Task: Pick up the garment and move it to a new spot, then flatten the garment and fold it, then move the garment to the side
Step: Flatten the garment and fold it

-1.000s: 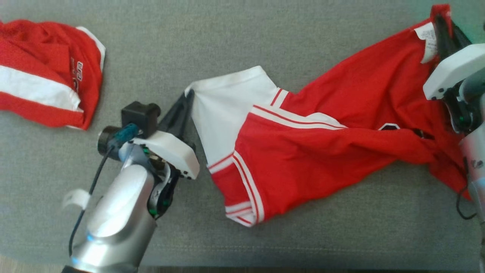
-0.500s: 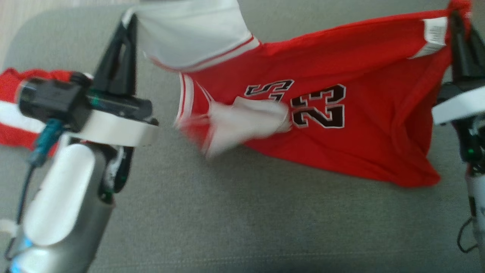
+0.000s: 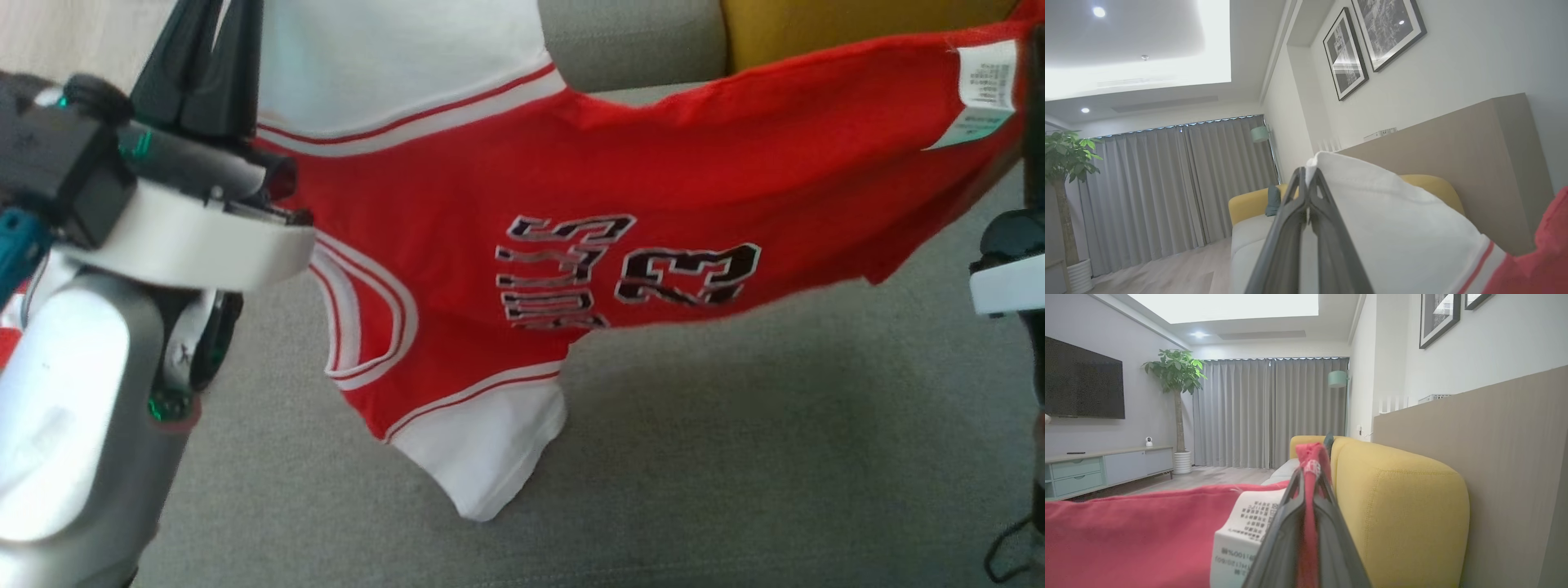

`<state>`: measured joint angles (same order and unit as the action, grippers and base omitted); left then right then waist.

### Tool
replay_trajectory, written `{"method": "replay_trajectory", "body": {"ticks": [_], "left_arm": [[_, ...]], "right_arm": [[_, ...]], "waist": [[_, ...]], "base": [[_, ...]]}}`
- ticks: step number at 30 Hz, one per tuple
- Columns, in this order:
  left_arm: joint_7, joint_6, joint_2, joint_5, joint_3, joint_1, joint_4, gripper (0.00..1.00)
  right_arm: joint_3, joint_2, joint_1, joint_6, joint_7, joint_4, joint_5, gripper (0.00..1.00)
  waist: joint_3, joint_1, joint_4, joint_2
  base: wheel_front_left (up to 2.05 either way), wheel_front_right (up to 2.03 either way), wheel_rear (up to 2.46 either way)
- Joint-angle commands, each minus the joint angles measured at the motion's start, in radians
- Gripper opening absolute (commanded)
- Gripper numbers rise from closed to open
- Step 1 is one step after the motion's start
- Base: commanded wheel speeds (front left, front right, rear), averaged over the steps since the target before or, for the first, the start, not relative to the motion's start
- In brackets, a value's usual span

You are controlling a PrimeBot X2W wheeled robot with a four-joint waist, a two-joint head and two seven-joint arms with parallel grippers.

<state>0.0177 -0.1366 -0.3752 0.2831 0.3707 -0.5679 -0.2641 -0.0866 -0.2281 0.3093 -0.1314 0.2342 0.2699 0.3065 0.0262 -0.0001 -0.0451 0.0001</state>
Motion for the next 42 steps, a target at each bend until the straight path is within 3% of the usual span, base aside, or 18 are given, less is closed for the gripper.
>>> {"method": "replay_trajectory", "body": {"ticks": [1,9,14,19,23,24,28,31,35,42], "left_arm": [[-0.018,0.001,-0.038,0.003,-0.049,-0.07,-0.025,0.0],[-0.012,0.051,0.006,0.059,-0.023,-0.158,0.136,0.0],[0.043,0.111,0.064,0.086,0.002,-0.291,0.375,0.0],[0.136,0.158,0.11,0.091,0.0,-0.463,0.656,0.0],[0.21,0.167,0.136,0.071,-0.007,-0.609,0.851,0.0],[0.21,0.167,0.136,0.071,-0.007,-0.609,0.851,0.0],[0.24,0.162,0.145,0.038,-0.02,-0.732,0.978,0.0],[0.243,0.151,0.149,0.011,-0.042,-0.806,0.993,0.0],[0.244,0.156,0.183,-0.009,-0.063,-0.846,1.003,0.0],[0.244,0.182,0.249,0.007,-0.08,-0.823,1.165,0.0]], "right_arm": [[0.01,0.004,0.008,0.001,0.017,0.047,0.001,0.0],[0.031,0.014,0.06,0.001,0.022,-0.004,0.029,0.0],[0.066,0.012,0.175,0.001,-0.023,-0.133,0.051,0.0],[0.128,0.024,0.365,0.001,-0.117,-0.339,0.08,0.0],[0.188,0.049,0.534,0.001,-0.221,-0.53,0.103,0.0],[0.188,0.049,0.534,0.001,-0.221,-0.53,0.103,0.0],[0.249,0.084,0.695,0.001,-0.341,-0.721,0.132,0.0],[0.29,0.107,0.801,0.001,-0.426,-0.85,0.165,0.0],[0.376,0.108,0.91,0.001,-0.472,-0.988,0.184,0.0],[0.505,0.101,0.995,0.001,-0.492,-1.191,0.227,0.0]], "waist": [[-0.01,0.0001,-0.005,-0.0001],[0.018,0.0001,-0.001,-0.0001],[0.064,0.0001,0.002,-0.0001],[0.098,0.0001,-0.013,-0.0001],[0.109,0.0001,-0.025,-0.0001],[0.109,0.0001,-0.025,-0.0001],[0.104,0.0001,-0.044,-0.0001],[0.11,0.0001,-0.051,-0.0001],[0.152,0.0001,-0.036,-0.0001],[0.253,0.0001,0.01,-0.0001]], "base": [[0.0,0.0,0.0],[0.0,0.0,0.0],[0.0,0.0,0.0],[0.0,0.0,0.0],[0.0,0.0,0.0],[0.0,0.0,0.0],[0.0,0.0,0.0],[0.0,0.0,0.0],[0.0,0.0,0.0],[0.0,0.0,0.0]]}}
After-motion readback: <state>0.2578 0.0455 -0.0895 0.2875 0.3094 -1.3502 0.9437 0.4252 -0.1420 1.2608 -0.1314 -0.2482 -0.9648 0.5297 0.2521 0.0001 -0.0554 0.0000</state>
